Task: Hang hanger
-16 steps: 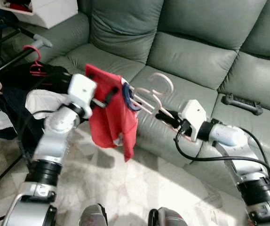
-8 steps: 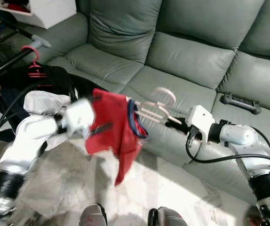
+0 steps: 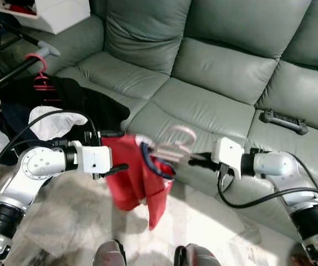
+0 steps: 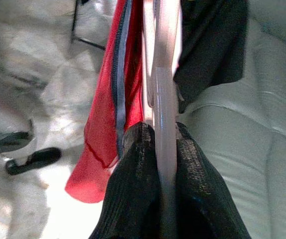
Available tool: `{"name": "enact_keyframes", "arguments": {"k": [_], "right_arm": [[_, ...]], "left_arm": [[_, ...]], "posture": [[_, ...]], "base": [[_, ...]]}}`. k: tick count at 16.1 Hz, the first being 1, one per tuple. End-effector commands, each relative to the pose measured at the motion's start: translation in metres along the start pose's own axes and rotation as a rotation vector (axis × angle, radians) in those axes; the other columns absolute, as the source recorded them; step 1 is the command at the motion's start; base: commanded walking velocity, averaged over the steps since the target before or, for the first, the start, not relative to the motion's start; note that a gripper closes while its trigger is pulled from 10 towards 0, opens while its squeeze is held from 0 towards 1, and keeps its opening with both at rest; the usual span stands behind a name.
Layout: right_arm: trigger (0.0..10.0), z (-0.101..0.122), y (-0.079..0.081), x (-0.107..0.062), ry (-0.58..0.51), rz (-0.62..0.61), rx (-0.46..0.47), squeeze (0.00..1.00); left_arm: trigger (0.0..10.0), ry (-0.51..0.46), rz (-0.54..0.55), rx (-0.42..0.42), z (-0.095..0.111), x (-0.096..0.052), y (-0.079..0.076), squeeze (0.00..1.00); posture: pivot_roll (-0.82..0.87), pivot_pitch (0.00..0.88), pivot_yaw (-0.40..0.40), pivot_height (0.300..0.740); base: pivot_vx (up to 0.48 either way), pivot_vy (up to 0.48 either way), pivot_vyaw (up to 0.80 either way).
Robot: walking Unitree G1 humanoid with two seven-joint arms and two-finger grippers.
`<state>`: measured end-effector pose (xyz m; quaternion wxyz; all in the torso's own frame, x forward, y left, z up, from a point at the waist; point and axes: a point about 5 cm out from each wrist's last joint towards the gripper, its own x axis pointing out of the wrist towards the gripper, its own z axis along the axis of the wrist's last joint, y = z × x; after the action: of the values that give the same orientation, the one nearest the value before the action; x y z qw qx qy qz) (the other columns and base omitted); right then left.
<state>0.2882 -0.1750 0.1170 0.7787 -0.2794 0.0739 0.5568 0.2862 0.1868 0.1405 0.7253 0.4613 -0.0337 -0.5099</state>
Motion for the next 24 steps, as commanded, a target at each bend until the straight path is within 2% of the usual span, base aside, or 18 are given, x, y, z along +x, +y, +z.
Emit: {"name": "enact_keyframes", "arguments": {"k": [1,4,5,6,7,11,24], "right_arm": [[10.0,0.005,0.004,0.001,-0.015,0.052,-0.034,0.00],[10.0,0.002,0.011,0.004,-0.011,0.088,-0.048,0.00],[10.0,0.003,0.012,0.006,-0.014,0.086,-0.049,0.00],[10.0,0.003,0.013,0.007,-0.013,0.094,-0.060,0.00],[10.0,0.004,0.014,0.007,-0.009,0.099,-0.073,0.00],[10.0,0.004,0.012,0.009,-0.009,0.095,-0.087,0.00],[10.0,0.005,0.017,0.018,-0.012,0.115,-0.115,0.00]], "left_arm": [[10.0,0.007,-0.029,0.017,-0.002,0.005,-0.002,0.00],[10.0,0.032,-0.035,0.019,-0.011,0.007,0.001,0.00],[7.9,0.044,-0.065,0.007,-0.014,0.007,-0.002,0.00],[0.0,0.059,-0.107,0.006,-0.018,0.007,-0.008,0.00],[0.0,0.082,-0.149,0.003,-0.022,0.007,-0.013,0.00],[0.0,0.110,-0.201,-0.006,-0.029,0.008,-0.013,0.00],[0.0,0.133,-0.278,-0.050,-0.032,0.010,-0.009,0.00]], "posture": [[-0.04,0.094,-0.012,0.740],[-0.04,0.095,-0.012,0.740],[-0.04,0.095,-0.012,0.740],[-0.04,0.095,-0.012,0.740],[-0.04,0.094,-0.011,0.740],[-0.04,0.094,-0.011,0.740],[-0.04,0.085,-0.014,0.740]], "base": [[0.000,0.000,0.00],[0.000,0.000,0.00],[0.000,0.000,0.00],[0.000,0.000,0.00],[0.000,0.000,0.00],[0.000,0.000,0.00],[0.000,0.000,0.00]]}}
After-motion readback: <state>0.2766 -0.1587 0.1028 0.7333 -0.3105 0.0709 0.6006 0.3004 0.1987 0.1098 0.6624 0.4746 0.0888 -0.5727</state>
